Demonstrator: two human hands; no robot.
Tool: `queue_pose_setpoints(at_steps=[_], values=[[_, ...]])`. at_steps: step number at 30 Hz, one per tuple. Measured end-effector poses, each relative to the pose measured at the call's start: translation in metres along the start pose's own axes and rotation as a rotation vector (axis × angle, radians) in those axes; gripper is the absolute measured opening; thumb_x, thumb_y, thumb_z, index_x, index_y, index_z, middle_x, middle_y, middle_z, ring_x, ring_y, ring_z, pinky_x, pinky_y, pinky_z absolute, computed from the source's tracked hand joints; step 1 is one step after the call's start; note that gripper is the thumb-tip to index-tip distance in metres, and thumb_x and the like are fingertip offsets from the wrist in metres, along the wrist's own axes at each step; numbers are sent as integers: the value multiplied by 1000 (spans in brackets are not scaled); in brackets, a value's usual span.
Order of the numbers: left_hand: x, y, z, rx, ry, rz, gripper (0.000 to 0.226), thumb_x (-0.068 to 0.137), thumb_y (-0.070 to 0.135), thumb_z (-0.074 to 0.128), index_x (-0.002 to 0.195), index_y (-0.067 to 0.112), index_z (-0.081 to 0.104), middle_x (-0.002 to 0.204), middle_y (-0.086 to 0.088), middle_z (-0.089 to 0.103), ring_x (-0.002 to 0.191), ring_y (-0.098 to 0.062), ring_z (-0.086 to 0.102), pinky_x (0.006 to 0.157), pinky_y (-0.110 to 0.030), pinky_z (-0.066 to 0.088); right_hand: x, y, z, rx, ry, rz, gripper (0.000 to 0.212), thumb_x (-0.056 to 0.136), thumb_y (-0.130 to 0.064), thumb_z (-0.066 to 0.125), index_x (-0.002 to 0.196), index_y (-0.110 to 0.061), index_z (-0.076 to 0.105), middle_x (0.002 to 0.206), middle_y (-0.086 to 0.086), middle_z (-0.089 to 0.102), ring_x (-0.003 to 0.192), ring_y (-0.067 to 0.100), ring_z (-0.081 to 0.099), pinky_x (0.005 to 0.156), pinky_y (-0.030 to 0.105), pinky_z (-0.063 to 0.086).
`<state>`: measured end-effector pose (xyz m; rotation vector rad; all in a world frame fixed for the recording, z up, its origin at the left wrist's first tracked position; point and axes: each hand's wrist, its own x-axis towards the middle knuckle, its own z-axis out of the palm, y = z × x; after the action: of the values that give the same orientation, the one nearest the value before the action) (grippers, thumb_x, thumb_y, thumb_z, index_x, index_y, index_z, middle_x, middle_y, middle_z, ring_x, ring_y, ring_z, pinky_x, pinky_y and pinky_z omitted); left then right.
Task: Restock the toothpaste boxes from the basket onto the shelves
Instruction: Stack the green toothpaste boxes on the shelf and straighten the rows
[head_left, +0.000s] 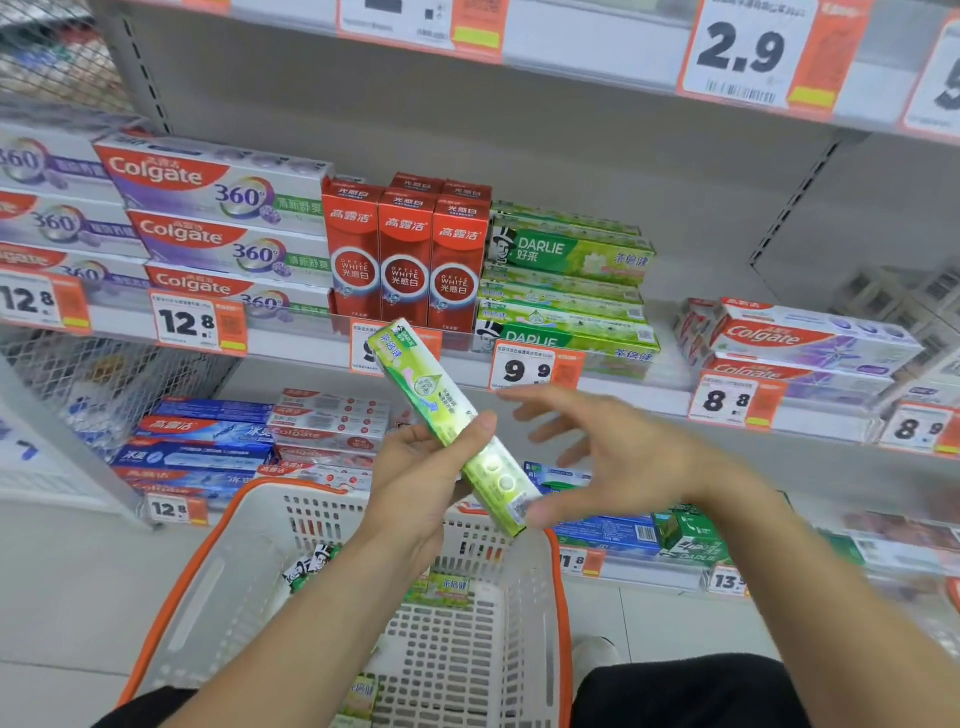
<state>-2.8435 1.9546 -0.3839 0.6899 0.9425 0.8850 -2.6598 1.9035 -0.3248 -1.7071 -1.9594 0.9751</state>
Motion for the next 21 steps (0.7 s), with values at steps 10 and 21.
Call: queue_pose_setpoints(at_steps=[10,21], values=[[-11,6,-9,59,89,167,40,82,24,77,113,6,61,110,-13,73,98,-27,73,66,-29,60,2,22,32,449,103,49,56,80,11,68,124,-21,56,101,16,74,83,33,72,71,40,60],[-7,11,-10,27,-59,332,40,71,20,77,105,9,60,103,-14,75,100,-35,72,85,-47,60,-19,36,8,211,190,-14,58,71,-48,84,124,-35,64,103,-1,72,91,1,67,83,24,51]])
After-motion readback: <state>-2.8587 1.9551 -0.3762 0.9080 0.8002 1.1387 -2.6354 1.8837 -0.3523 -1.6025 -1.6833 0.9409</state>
